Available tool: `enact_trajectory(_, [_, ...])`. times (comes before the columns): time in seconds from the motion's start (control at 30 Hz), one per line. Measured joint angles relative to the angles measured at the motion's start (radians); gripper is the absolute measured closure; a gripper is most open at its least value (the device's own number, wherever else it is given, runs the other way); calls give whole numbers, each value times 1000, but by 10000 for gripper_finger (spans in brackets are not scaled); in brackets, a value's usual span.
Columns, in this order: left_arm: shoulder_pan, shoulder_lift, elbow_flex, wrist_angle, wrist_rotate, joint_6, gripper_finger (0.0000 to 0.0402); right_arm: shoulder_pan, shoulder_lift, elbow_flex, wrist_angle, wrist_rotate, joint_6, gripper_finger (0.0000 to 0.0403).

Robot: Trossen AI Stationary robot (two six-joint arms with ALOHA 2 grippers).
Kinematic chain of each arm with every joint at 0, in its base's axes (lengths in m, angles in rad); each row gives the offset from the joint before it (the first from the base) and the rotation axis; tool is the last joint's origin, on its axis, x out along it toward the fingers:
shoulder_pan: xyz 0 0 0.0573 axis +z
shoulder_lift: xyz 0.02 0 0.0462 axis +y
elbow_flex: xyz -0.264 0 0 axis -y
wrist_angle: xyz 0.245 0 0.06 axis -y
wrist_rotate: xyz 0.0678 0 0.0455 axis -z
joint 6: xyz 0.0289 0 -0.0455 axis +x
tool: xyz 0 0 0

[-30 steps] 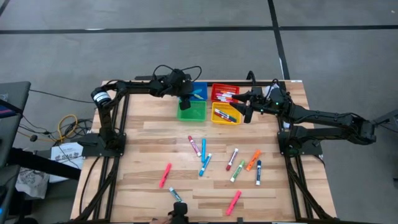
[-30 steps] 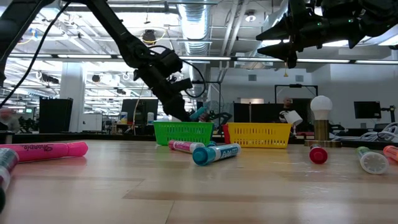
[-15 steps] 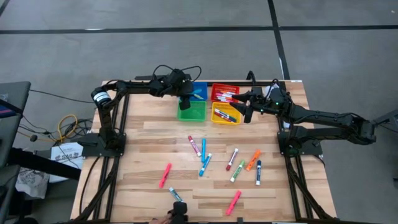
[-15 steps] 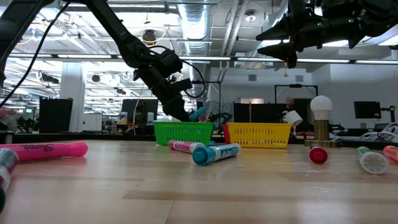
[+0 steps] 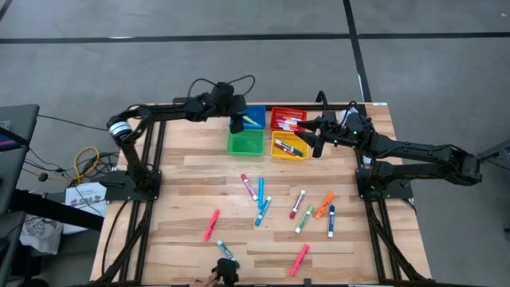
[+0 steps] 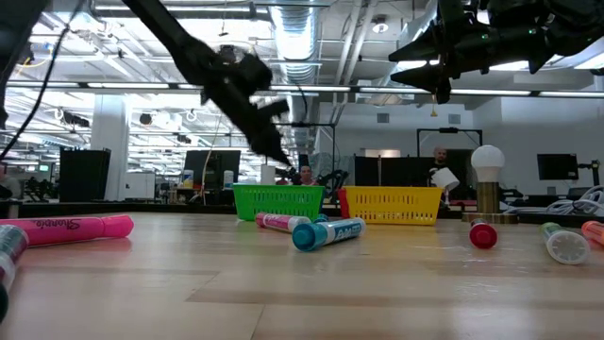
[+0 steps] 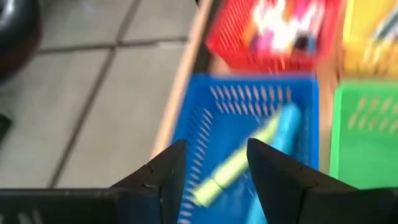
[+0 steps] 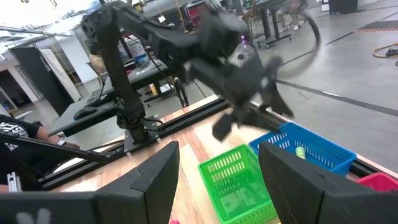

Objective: Pick & Place Markers
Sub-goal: Put the left pink highlighter into the blue basket

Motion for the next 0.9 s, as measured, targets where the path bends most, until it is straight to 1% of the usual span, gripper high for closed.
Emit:
enact_trajectory(0.07, [-9, -68, 0, 0, -1, -18, 232, 0, 0, 0, 0, 0, 0, 194])
enact_trajectory(0.13, [-24, -144, 0, 0, 0, -86, 233, 0, 0, 0, 0, 0, 0, 194])
enact_trajectory(0.3, [-86, -328, -23, -3, 8, -386, 238, 0, 0, 0, 0, 0, 0, 194])
enact_trajectory(0.37, [-126, -395, -43, -6, 9, -472, 238, 0, 0, 0, 0, 0, 0, 194])
enact_trajectory(0.53, [-265, -537, -116, -27, 10, -559, 238, 0, 0, 0, 0, -1, 0, 194])
enact_trajectory(0.63, [-358, -598, -160, -26, 11, -626, 240, 0, 0, 0, 0, -2, 0, 194])
enact_trajectory(0.73, [-441, -633, -190, -26, 10, -739, 240, 0, 0, 0, 0, -3, 0, 194])
enact_trajectory(0.9, [-576, -632, -222, -30, -50, -912, 243, 2, 0, 0, 0, -3, 0, 194])
